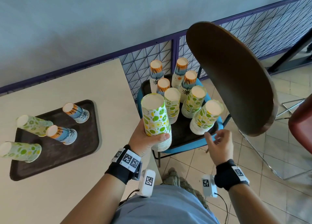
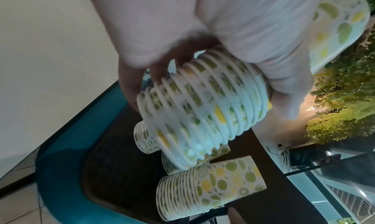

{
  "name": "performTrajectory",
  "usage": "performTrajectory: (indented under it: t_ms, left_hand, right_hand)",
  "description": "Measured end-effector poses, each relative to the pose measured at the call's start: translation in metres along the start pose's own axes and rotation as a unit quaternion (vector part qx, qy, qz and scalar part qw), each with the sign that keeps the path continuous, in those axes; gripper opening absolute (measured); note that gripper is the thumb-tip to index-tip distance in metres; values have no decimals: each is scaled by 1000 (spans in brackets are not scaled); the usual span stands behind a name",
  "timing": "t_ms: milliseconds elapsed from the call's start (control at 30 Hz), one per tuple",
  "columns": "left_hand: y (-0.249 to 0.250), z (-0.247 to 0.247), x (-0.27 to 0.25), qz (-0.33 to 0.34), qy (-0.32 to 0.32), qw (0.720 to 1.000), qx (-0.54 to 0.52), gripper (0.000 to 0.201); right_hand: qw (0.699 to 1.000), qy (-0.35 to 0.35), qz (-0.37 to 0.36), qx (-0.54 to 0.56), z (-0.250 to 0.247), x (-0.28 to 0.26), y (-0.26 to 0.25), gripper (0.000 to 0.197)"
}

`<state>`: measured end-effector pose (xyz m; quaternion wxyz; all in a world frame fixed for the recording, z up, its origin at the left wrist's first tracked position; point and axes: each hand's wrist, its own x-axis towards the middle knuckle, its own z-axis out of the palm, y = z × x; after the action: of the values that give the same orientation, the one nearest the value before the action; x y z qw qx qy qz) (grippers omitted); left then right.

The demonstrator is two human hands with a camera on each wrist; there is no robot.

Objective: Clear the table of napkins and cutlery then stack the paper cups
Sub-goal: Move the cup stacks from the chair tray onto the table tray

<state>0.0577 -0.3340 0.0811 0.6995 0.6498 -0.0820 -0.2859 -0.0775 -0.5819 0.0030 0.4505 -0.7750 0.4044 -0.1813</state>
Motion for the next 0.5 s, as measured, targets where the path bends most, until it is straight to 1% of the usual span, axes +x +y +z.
performTrajectory:
  t_ms: [33, 67, 133, 200, 267, 333, 400, 500]
  left_hand:
    - [-1, 1, 0, 0, 2, 1000, -2, 72]
    - [-2, 2, -1, 0, 3, 1000, -5, 72]
    - [-2, 4, -2, -3, 4, 1000, -10, 74]
    - [-2, 6, -3, -3, 1, 1000, -13, 77]
    - [-1, 7, -4, 0, 0, 1000, -16, 76]
    - [-1, 8, -5, 2, 0, 1000, -14, 73]
    - [-3, 7, -7, 1, 6, 1000, -14, 73]
    - [-5, 5, -8, 2, 15, 1000, -22, 73]
  right_hand:
    - [1000, 12, -2, 4, 1, 8, 4, 46]
    - [1000, 7, -3, 10, 3, 16, 7, 58]
    - [999, -28, 3, 30, 9, 33, 11, 80]
    - [998, -56, -4, 35, 18, 48, 12, 90]
    - [996, -72, -25, 45, 24, 57, 8, 92]
    - [994, -87, -27, 63, 30, 61, 1, 84]
    - [993, -102, -19, 54, 37, 64, 2, 77]
    - [994, -107, 4, 28, 47, 67, 11, 87]
